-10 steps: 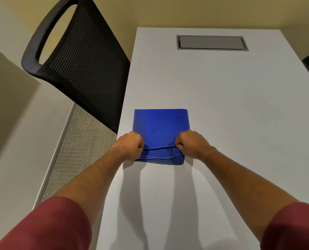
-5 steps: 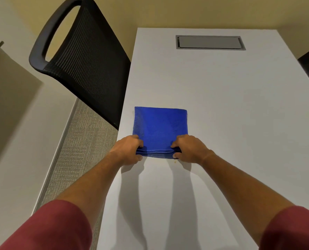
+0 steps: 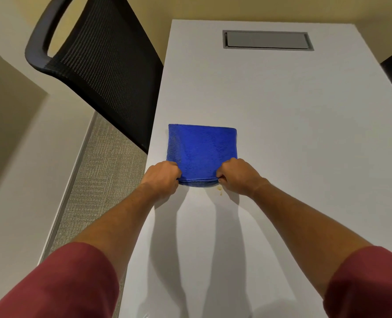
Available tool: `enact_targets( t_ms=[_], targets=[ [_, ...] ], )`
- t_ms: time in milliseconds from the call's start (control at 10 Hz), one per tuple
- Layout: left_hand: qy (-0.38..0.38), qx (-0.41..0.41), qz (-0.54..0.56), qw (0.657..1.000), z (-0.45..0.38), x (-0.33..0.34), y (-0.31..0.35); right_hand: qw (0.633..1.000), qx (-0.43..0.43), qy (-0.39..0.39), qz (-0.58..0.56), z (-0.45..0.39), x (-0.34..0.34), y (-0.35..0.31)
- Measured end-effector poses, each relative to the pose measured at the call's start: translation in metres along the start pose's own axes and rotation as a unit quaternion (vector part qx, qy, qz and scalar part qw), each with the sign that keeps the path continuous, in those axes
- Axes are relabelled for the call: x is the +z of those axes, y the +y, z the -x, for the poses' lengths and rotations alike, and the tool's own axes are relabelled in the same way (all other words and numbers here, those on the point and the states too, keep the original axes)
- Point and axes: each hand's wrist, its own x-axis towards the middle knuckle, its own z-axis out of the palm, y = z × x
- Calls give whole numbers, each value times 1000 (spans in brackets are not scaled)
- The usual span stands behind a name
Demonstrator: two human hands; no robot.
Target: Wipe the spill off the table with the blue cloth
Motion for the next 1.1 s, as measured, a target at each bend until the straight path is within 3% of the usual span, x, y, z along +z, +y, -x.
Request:
enact_targets(
  t_ms=[300, 700, 1100],
  targets=[
    [-68, 37, 14, 997, 26, -7, 4, 998, -24, -60, -2, 27, -4, -10],
    [42, 27, -37, 998, 39, -29, 11, 996, 41, 75, 34, 48, -26, -7],
    [116, 24, -41, 992, 54, -63, 35, 987, 74, 139, 38, 81, -43, -12]
  ],
)
